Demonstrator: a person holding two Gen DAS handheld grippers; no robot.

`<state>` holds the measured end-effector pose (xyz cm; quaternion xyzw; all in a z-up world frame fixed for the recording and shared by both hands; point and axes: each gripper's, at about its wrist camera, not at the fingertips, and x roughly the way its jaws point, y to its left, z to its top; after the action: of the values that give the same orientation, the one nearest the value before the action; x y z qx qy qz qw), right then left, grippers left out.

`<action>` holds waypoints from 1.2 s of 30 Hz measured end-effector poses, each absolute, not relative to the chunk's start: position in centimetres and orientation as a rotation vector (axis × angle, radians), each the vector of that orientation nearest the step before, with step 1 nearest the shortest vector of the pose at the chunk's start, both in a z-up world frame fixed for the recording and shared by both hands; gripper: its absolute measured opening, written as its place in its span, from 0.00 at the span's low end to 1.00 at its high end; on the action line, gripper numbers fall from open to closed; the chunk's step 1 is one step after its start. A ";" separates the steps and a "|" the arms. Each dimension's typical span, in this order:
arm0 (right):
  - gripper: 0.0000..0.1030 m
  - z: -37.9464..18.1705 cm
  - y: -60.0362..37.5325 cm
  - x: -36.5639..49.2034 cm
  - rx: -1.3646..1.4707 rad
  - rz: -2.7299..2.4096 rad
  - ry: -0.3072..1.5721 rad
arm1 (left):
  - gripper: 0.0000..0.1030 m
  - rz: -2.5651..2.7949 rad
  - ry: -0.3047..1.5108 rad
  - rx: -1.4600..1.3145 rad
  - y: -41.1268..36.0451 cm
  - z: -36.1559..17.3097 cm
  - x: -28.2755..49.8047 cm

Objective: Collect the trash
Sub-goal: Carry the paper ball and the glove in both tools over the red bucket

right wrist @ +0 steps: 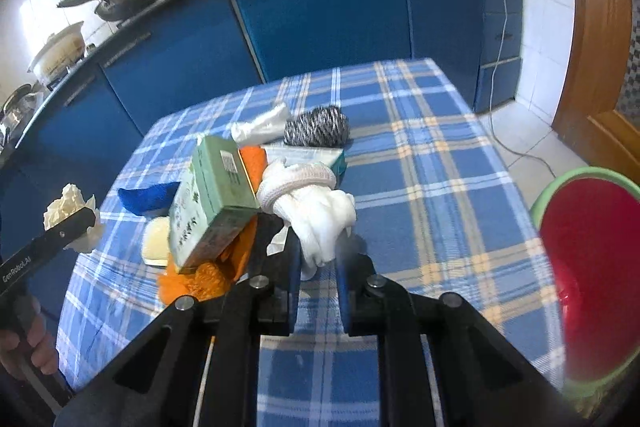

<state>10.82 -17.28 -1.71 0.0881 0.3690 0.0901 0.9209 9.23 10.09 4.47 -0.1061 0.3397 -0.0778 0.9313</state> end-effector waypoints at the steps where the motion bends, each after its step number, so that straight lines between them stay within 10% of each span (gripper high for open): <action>1: 0.17 -1.4 -17.4 10.4 0.181 0.183 0.747 | 0.51 -0.164 0.688 -0.215 9.9 4.8 9.0; 36: 0.17 2.3 -29.1 0.9 0.319 -0.022 0.600 | 0.51 -0.545 0.702 -0.058 -10.0 7.8 8.9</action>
<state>0.94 -29.13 2.31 0.1567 0.2942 -0.0110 0.9427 8.95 -10.03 7.85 -0.0283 0.3397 -0.2635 0.9024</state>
